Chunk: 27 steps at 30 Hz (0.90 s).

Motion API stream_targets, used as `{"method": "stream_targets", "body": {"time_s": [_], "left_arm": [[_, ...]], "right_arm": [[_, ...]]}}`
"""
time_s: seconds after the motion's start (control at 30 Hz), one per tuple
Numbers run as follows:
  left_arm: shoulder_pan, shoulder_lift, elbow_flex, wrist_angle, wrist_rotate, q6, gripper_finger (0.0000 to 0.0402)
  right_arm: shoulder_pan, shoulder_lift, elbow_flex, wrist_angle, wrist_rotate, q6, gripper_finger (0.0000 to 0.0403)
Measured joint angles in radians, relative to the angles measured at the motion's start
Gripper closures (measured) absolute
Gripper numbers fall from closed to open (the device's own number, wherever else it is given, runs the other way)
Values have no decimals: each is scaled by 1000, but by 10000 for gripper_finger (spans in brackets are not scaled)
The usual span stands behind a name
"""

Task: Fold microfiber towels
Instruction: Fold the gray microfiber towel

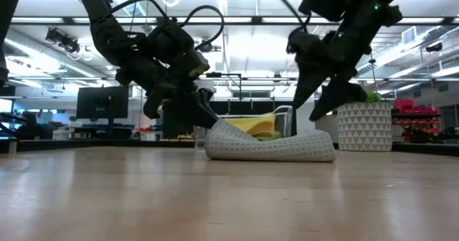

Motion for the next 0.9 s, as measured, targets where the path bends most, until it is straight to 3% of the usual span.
{"method": "stream_targets", "body": {"time_s": [0.27,0.73,0.9], "left_arm": [[0,0,0,10,-3,-19,394],[23,-1,0,72,-28,-89,397],[26,-1,0,86,-78,-112,396]], "right_arm": [[47,100,0,6,25,192,177],[117,130,0,42,229,237,369],[152,102,0,21,318,284,395]]}}
